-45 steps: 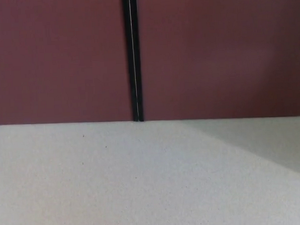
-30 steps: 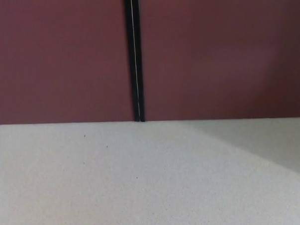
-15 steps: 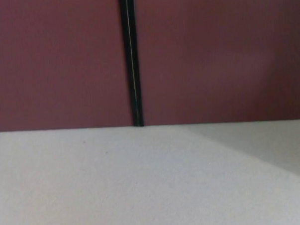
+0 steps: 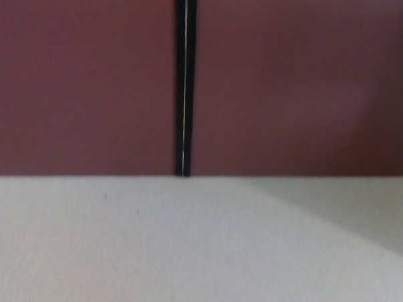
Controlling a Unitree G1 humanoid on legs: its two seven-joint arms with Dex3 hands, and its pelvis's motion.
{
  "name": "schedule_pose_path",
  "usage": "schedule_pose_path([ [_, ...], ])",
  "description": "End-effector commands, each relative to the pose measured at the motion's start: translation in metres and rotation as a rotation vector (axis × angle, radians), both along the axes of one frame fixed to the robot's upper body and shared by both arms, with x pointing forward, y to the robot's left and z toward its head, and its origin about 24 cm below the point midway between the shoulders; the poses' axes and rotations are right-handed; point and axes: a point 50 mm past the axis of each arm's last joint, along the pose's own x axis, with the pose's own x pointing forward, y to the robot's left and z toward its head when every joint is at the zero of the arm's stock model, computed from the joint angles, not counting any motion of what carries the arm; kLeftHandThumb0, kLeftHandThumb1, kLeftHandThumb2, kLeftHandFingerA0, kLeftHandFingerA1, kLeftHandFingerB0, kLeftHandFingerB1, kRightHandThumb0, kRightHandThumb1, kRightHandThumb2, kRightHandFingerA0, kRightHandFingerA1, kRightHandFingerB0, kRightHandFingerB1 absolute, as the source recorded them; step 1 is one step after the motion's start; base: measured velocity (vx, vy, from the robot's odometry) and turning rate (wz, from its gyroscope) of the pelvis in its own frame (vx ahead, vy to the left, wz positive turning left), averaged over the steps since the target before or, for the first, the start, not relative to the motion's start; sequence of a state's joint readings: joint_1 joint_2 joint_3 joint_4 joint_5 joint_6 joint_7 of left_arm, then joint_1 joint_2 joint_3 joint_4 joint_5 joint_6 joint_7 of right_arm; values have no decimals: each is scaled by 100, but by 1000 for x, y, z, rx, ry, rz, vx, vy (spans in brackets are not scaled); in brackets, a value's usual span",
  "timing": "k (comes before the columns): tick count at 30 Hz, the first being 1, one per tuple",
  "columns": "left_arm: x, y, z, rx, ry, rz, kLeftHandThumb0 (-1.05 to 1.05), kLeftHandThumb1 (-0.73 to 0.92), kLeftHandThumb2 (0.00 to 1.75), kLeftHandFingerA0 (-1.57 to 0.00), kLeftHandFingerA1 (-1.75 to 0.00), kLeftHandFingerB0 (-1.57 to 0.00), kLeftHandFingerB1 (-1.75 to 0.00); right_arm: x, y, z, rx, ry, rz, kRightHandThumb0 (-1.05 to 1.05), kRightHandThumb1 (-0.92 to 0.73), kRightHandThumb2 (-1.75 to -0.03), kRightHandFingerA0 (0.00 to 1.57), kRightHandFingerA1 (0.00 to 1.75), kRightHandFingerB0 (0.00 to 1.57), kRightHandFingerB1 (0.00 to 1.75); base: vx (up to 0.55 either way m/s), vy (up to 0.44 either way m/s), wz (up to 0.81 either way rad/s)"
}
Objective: The robot walks towards the door handle and put its right hand on it and twist the handle
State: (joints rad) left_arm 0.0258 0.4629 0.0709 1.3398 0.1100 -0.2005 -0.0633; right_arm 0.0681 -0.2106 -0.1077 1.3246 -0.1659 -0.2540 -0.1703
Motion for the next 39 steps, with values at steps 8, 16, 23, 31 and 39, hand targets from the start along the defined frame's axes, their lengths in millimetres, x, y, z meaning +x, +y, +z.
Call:
schedule_pose_path([
  [8,-4,-2,-1,7,26,-39,-30,10,116,-67,-109,-41,-93,0,0,0,-10,14,14,-23,-63,-59,69,45,51,38,166,-84,7],
  [16,-6,-1,-1,15,35,-72,-30,12,116,-72,-108,-47,-92,-1,-1,0,-9,20,28,-22,-64,-59,70,45,51,38,252,-119,7],
  [23,-9,-1,-2,15,36,-63,-35,18,107,-82,-101,-54,-85,-3,0,-1,-10,23,18,-22,-64,-59,70,45,52,38,102,0,1],
  [31,-5,-1,-1,29,39,-83,-34,15,111,-77,-106,-54,-91,2,1,-1,-5,20,28,-23,-64,-59,71,45,53,39,287,22,5],
  [39,-8,-1,-1,26,48,-88,-36,16,106,-77,-104,-56,-90,-1,3,-2,-14,36,53,-23,-66,-59,70,45,51,38,167,-213,1],
])
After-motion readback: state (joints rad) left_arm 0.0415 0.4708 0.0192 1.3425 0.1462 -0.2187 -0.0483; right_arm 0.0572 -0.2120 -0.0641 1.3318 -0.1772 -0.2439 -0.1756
